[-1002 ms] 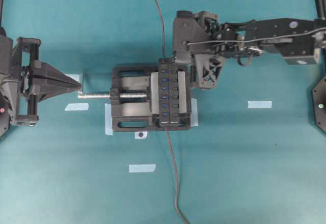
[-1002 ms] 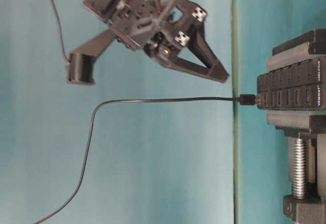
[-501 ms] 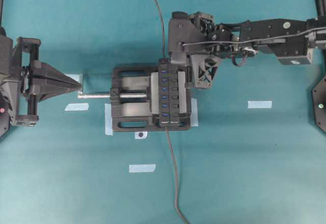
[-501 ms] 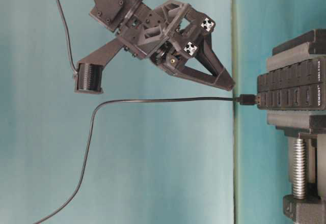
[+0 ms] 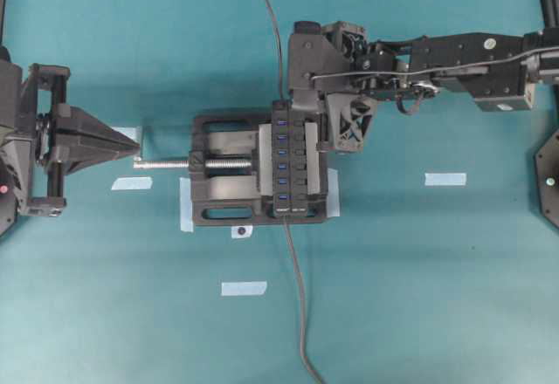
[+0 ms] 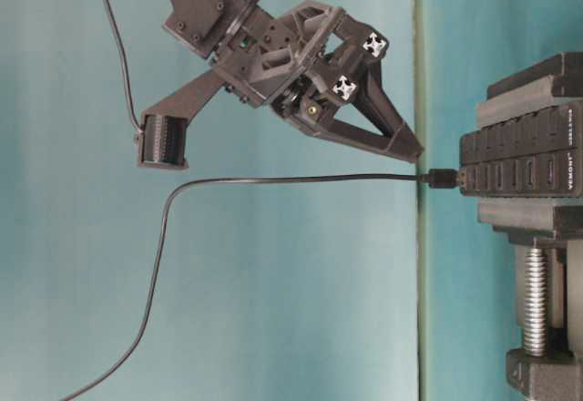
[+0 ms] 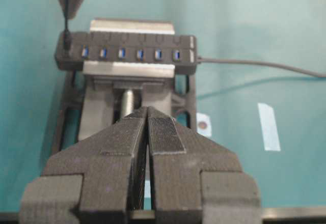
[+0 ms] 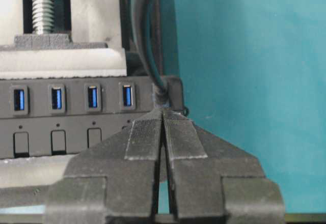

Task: Insert the USB into the second port from the front of the fixed hub.
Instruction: 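Lower the open right gripper over the black USB plug at the hub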

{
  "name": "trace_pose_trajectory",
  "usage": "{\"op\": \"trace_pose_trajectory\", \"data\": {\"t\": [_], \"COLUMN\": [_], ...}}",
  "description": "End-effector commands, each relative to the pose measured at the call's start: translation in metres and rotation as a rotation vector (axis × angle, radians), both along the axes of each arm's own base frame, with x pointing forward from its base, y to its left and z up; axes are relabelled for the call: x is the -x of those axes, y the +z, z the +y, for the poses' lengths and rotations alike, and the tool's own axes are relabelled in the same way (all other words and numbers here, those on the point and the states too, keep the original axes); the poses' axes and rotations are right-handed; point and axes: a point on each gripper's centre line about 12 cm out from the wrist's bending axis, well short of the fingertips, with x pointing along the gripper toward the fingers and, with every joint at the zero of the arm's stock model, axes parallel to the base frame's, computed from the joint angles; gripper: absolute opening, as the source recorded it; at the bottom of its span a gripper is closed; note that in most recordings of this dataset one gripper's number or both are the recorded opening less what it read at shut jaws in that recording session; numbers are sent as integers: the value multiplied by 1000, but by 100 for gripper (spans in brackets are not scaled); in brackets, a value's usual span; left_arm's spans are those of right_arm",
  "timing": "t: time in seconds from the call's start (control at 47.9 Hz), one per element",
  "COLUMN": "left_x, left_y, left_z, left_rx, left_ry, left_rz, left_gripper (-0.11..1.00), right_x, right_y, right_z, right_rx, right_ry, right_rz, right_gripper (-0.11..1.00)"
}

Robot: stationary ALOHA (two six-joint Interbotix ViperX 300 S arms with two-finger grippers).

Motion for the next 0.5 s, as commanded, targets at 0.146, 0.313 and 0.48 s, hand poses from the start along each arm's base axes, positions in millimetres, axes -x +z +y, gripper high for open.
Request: {"op": "trace_pose_trajectory", "data": {"t": [0.146,0.313,0.48], "left_x": [-3,-3,-3], "left_y": [7,7,7], "left_z": [0,0,0], "left_rx": [-1,-1,1], "left_ry": [0,2,2], "left_rz": [-21,-23,-25], "left_gripper": [0,0,0], "right_x": [-6,-6,-8], "right_y": [13,11,8], "right_z": [-4,-4,-5], "right_rx": [3,1,0], "right_ry": [-10,-13,-13], "right_rz": [-42,-39,-42], "right_gripper": [14,42,85]}}
